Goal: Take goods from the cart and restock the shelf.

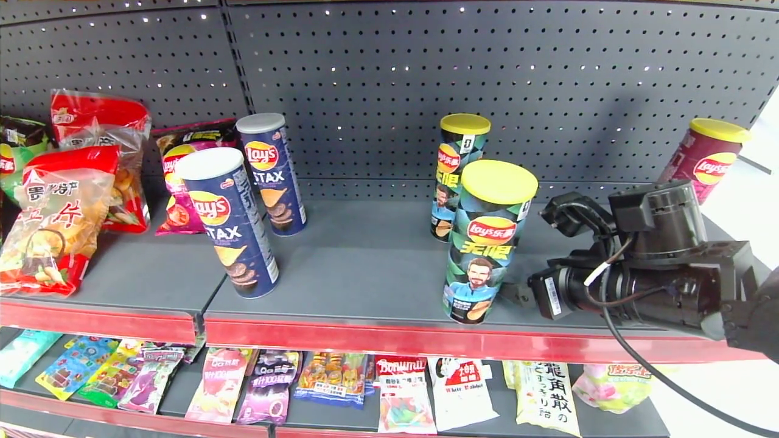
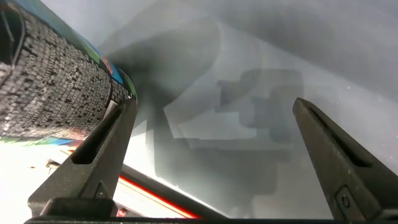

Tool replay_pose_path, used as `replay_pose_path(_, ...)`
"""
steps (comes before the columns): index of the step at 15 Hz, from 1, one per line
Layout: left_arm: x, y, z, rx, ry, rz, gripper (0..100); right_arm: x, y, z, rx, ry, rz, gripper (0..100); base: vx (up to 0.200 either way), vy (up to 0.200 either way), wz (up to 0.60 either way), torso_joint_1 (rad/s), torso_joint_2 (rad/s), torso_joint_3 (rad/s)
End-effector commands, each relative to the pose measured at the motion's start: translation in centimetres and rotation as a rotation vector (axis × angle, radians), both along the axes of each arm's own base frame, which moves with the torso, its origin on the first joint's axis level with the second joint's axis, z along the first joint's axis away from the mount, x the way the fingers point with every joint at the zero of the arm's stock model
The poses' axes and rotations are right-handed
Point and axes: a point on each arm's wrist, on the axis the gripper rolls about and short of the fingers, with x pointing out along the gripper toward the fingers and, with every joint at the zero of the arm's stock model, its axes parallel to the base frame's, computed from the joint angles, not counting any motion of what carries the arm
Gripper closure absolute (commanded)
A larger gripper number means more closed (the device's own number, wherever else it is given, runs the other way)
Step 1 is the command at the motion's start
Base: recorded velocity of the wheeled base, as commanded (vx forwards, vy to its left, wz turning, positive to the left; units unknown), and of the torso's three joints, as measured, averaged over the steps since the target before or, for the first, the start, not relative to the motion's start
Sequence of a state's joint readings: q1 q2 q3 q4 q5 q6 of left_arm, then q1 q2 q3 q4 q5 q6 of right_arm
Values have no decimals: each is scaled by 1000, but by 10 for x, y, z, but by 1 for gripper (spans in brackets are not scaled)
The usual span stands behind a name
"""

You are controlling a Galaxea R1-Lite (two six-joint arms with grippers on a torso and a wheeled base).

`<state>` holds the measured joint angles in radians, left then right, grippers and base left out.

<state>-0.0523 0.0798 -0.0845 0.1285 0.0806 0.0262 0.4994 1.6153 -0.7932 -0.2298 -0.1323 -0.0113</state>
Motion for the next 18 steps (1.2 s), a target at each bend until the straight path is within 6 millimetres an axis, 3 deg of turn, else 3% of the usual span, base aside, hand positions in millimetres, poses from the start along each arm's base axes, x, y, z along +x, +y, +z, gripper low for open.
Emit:
replay_pose_path(1, 0, 0, 0, 0, 2, 1, 0, -1, 2, 0, 1, -1, 10, 0, 0, 0, 0, 0, 0, 0)
replay_pose_path(18, 0, 0, 0, 0, 2, 2, 0, 2, 14, 3, 9, -11, 40, 0, 0, 0, 0, 0, 0, 0)
